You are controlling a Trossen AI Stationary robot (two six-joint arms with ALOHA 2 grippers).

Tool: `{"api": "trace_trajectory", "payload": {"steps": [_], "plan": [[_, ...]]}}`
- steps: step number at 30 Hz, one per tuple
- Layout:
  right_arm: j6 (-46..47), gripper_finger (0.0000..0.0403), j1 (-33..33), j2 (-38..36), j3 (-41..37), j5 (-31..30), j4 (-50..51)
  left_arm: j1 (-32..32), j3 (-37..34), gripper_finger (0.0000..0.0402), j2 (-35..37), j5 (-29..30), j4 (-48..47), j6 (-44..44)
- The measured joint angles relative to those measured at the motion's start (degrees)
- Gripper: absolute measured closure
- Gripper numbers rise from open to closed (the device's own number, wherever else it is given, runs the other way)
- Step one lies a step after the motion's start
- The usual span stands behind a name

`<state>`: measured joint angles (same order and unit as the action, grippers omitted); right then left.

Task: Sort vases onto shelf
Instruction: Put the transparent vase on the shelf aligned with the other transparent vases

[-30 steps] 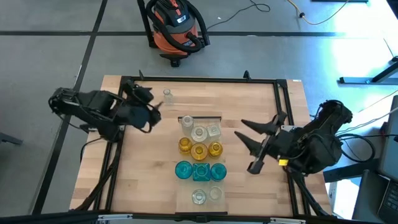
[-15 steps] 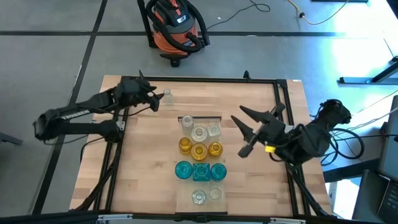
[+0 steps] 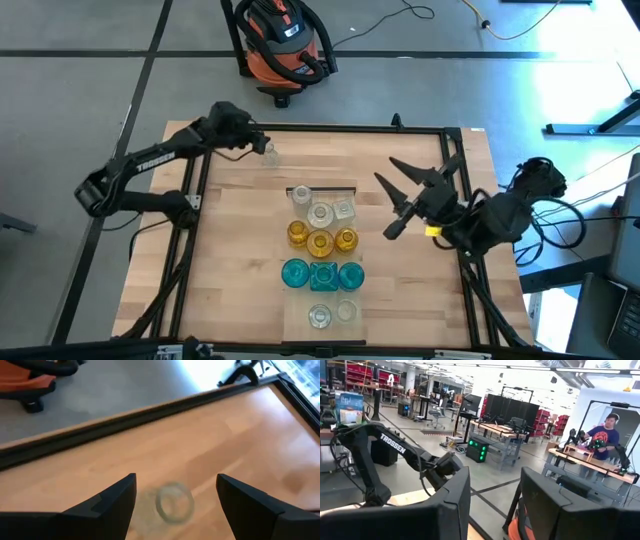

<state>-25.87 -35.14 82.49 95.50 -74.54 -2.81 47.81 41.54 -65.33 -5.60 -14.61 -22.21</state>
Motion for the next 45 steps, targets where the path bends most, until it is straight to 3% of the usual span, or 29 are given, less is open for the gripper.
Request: {"api": "trace_trajectory", "payload": {"steps": [9, 22, 27, 38, 45], "plan": [[-1.6, 0.0267, -0.1, -3.7, 0.0, -1.0, 4.5, 0.6, 6.5, 0.0167, -10.1, 1.6, -9.0, 0.3], [-1.5, 0.0267, -0.1, -4.9, 0.0, -1.8, 6.4, 0.1, 6.5, 0.0217, -12.8, 1.5, -11.6, 0.3], [-1.5, 0.0267, -0.1, -4.9, 0.0, -1.5, 6.4, -0.2, 6.8, 0.0247, -14.9, -1.1, -11.6, -0.4], [1.8, 0.0267, -0.1, -4.9, 0.0, -1.5, 7.3, -1.5, 6.5, 0.0381, -12.9, -2.0, -13.7, -2.0], [2.3, 0.0267, -0.1, -4.9, 0.0, -1.4, 7.4, -1.5, 6.2, 0.0385, -9.3, -1.1, -18.4, -3.2]]}}
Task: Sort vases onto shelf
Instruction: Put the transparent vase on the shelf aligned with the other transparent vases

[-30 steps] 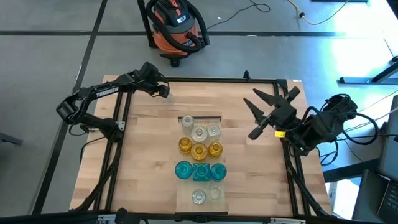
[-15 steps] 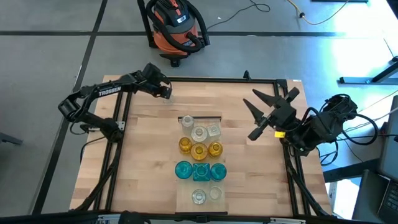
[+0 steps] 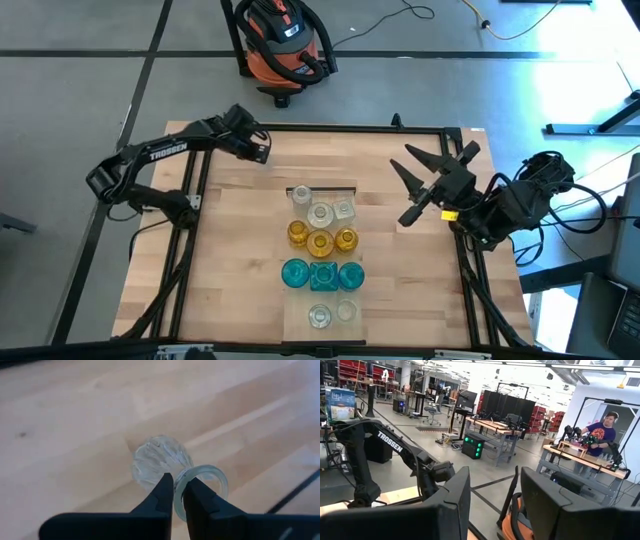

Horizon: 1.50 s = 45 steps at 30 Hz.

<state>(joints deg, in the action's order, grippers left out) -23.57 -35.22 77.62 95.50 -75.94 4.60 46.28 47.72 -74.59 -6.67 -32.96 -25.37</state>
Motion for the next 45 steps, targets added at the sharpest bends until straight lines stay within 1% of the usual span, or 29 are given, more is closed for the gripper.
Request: {"api": "trace_trajectory", "payload": {"steps": [4, 8, 11, 13, 14, 17, 20, 23, 26, 29, 32, 35, 37, 39, 40, 42, 45], "plan": [[0.0, 0.0267, 0.0, 0.0, 0.0, 0.0, 0.5, -0.5, 2.2, 0.0385, 3.0, -2.1, -6.8, 0.4], [1.4, 0.0267, 0.0, 0.0, 0.0, 0.0, 3.3, -4.0, 8.1, 0.0385, 6.5, -5.0, -18.9, 2.9], [4.3, 0.0267, 0.0, 0.0, 0.0, 0.0, 6.2, -10.8, 14.4, 0.0385, 9.2, -6.1, -28.9, 5.6], [6.4, 0.0267, 0.0, 0.0, 0.0, 0.0, 8.0, -17.3, 18.1, 0.0385, 11.6, -6.3, -34.1, 6.1], [7.2, 0.0267, 0.0, 0.0, 0.0, 0.0, 8.7, -20.7, 19.5, 0.0385, 13.2, -6.4, -35.6, 4.7], [9.6, 0.0267, 0.0, 0.0, 0.0, 0.0, 9.4, -31.7, 21.1, 0.0385, 19.7, -5.8, -34.4, -4.7], [11.9, 0.0267, 0.0, 0.0, 0.0, 0.0, 9.2, -43.7, 20.9, 0.0385, 25.9, -1.4, -35.1, -19.9], [14.5, 0.0267, 0.0, 0.0, 0.0, 0.0, 9.2, -58.7, 20.8, 0.0386, 28.1, 3.6, -35.3, -35.0], [15.0, 0.0267, 0.0, 0.0, 0.0, 0.0, 8.8, -75.3, 20.7, 0.0386, 26.3, 11.7, -32.3, -46.5], [15.0, 0.0267, 0.0, 0.0, 0.0, 0.0, 8.4, -87.9, 20.7, 0.0386, 22.0, 20.9, -26.3, -53.2], [15.0, 0.0267, 0.0, 0.0, 0.0, 0.0, 8.4, -95.2, 20.7, 0.0386, 16.3, 29.2, -20.2, -58.8], [15.0, 0.0267, 0.0, 0.0, 0.0, 0.0, 8.5, -99.7, 20.7, 0.0386, 10.9, 35.8, -12.6, -63.4], [14.7, 0.0267, 0.0, 0.0, 0.0, 0.5, 9.0, -102.0, 20.7, 0.0386, 7.0, 37.5, -7.2, -66.0], [13.8, 0.0267, 0.0, 0.0, 0.0, 1.3, 9.2, -103.8, 22.1, 0.0386, 2.0, 36.8, -2.6, -67.7], [12.7, 0.0267, 0.0, 0.0, 0.0, 2.0, 9.4, -104.3, 23.7, 0.0386, -0.7, 35.8, -2.6, -68.7], [11.2, 0.0267, 0.0, 0.0, 0.0, 3.1, 9.6, -104.7, 28.6, 0.0386, -5.7, 33.8, -5.3, -70.7], [11.1, 0.0267, 0.0, 0.0, 0.0, 4.9, 11.6, -104.7, 37.7, 0.0386, -11.5, 31.1, -13.7, -72.1]]}}
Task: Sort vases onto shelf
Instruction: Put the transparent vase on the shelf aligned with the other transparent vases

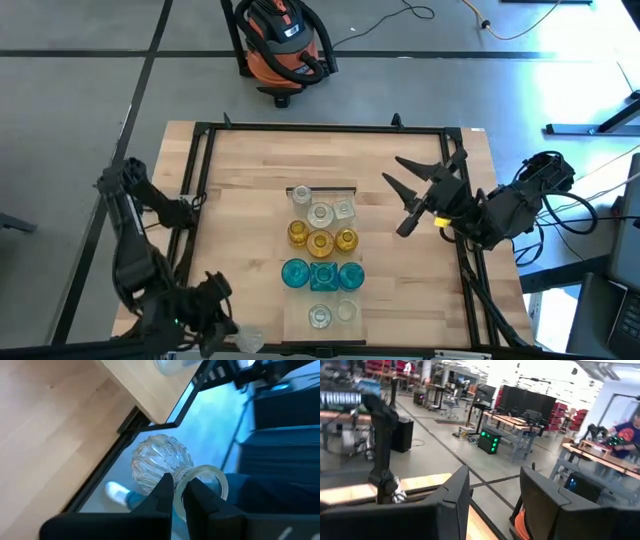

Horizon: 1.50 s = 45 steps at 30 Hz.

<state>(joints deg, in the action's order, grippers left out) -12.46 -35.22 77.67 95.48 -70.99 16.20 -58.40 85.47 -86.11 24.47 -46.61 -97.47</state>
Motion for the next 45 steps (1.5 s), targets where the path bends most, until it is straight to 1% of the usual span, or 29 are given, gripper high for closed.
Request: {"api": "trace_trajectory", "payload": {"steps": [2, 4, 7, 11, 14, 19, 24, 27, 32, 36, 45], "plan": [[0.1, 0.0267, 0.0, 0.0, 0.0, 0.6, 1.8, 1.0, 6.5, 0.0386, -2.8, -1.5, -6.0, 0.1], [0.1, 0.0267, 0.3, 0.0, 0.0, 1.9, 2.9, 2.9, 12.7, 0.0386, -5.1, -5.4, -12.4, 0.8], [1.8, 0.0267, 0.9, 0.0, 0.0, 4.7, 4.3, 6.6, 21.2, 0.0386, -8.9, -10.4, -21.6, 4.7], [3.6, 0.0267, 0.7, -0.1, 0.0, 5.1, 6.3, 11.0, 29.8, 0.0387, -13.6, -13.9, -27.1, 12.4], [6.4, 0.0267, 0.7, -0.1, 0.0, 5.1, 8.8, 13.5, 33.4, 0.0387, -16.1, -15.2, -29.4, 15.6], [11.7, 0.0267, -1.3, -1.0, 0.0, 5.0, 15.6, 16.3, 34.4, 0.0387, -17.7, -16.2, -29.7, 16.1], [12.4, 0.0267, -2.5, -1.5, 0.0, 4.8, 18.7, 17.8, 34.5, 0.0387, -18.4, -16.9, -29.7, 15.1], [12.2, 0.0267, -2.6, -2.2, 0.0, 4.4, 18.7, 19.1, 34.5, 0.0387, -18.6, -16.7, -28.4, 15.1], [12.5, 0.0267, -2.7, -3.1, 0.0, 4.5, 21.4, 20.8, 34.5, 0.0387, -19.5, -17.3, -25.1, 16.9], [12.5, 0.0267, -2.7, -3.5, 0.0, 4.5, 21.7, 21.3, 34.5, 0.0387, -20.8, -19.5, -25.1, 17.4], [12.3, 0.0267, -2.7, -3.7, 0.0, 4.6, 23.1, 21.6, 34.5, 0.0387, -22.2, -19.3, -23.7, 17.9]]}}
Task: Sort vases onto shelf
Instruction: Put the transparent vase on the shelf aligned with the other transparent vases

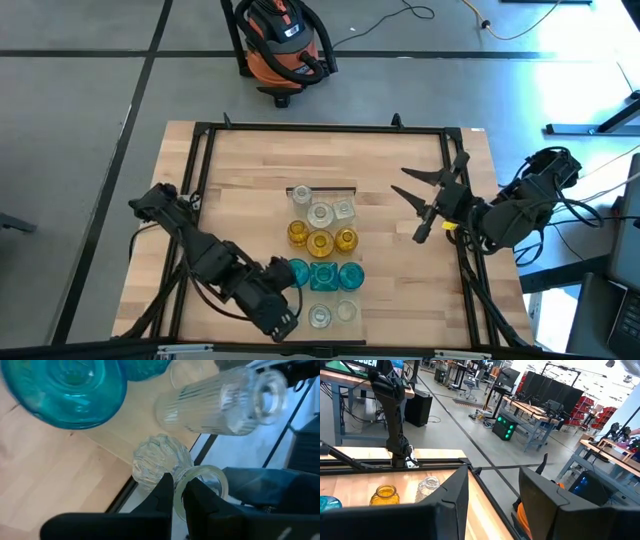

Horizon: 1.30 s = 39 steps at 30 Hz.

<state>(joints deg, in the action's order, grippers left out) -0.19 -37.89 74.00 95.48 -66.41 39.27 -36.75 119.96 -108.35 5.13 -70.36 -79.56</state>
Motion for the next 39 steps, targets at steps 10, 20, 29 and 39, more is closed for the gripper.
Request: {"api": "trace_trajectory", "payload": {"steps": [10, 20, 29, 39], "plan": [[1.4, 0.0267, 0.0, 0.0, 0.0, 0.0, 1.1, 0.5, 0.0, 0.0387, -2.3, -1.9, 2.8, 1.8], [3.4, 0.0267, 0.0, 0.0, 0.0, 0.6, 2.0, 0.6, 0.0, 0.0383, -2.3, -1.7, 2.4, 2.3], [3.4, 0.0267, 0.0, 0.0, 0.0, 0.7, 2.0, 1.2, 0.0, 0.0351, -2.3, -1.6, 3.0, 4.3], [3.4, 0.0267, 0.0, 0.0, 0.0, 1.6, 2.0, 1.5, 0.0, 0.0348, -2.3, -1.9, 3.8, 5.7]]}}
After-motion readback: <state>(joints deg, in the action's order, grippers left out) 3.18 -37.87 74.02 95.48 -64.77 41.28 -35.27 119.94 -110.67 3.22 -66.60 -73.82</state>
